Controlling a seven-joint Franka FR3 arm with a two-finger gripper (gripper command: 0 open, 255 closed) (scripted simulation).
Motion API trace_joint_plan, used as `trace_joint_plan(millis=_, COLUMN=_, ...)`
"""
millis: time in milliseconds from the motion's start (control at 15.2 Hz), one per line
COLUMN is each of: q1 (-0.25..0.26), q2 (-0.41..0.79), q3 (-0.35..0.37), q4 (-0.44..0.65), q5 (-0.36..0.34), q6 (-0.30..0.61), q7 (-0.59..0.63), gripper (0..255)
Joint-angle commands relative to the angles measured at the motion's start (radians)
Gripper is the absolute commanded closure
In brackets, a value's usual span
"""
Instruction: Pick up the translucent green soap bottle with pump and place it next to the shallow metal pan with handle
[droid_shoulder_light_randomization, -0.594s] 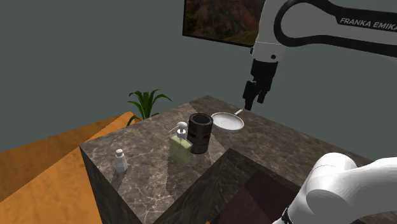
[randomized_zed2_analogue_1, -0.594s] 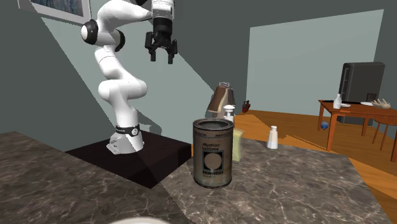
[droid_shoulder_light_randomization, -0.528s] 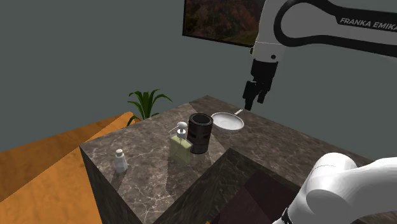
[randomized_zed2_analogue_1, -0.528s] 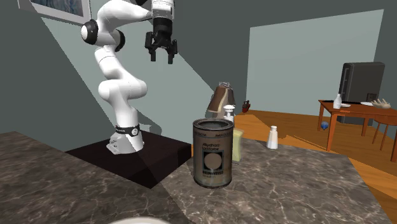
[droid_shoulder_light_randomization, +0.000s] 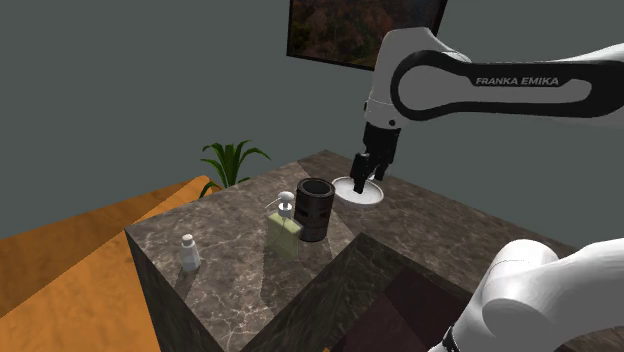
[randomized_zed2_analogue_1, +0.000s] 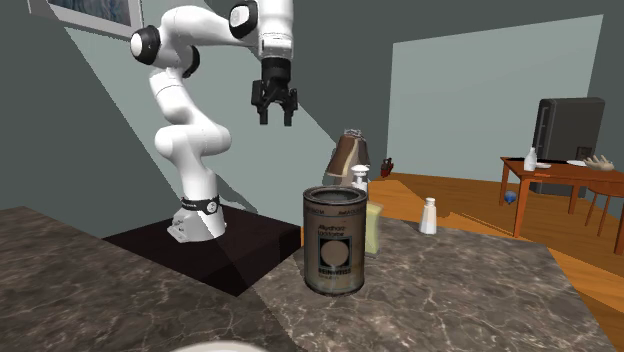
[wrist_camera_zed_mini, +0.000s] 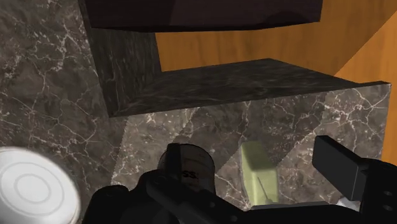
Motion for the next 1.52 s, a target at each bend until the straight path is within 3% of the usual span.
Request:
trace_joint_plan(millis=0, q1=0.008, q2=0.043, q3=0.019, q4=-0.026, q5=0.007, q6=0.086, q7=0.018, gripper=0)
trace_joint_plan(millis=528, q1=0.018, q2=0.260, q3=0.081, q4=-0.068, q5=-0.004, q6=0.405, q7=0.076, gripper=0)
trace_joint_plan(millis=990, q1=0.009, q2=0.507, q3=0.137, q4=-0.019, q5=-0.073, q6=0.651, q7=0.160, gripper=0)
trace_joint_plan(millis=1122, q1=0.005, q2=0.584, q3=0.150, q4=0.010, q5=-0.110, q6=0.710, q7=0.194, gripper=0)
trace_joint_plan(millis=1452, q1=0.001, q2=0.638, q3=0.149, q4=0.005, q5=-0.139, q6=0.768, q7=0.215, gripper=0)
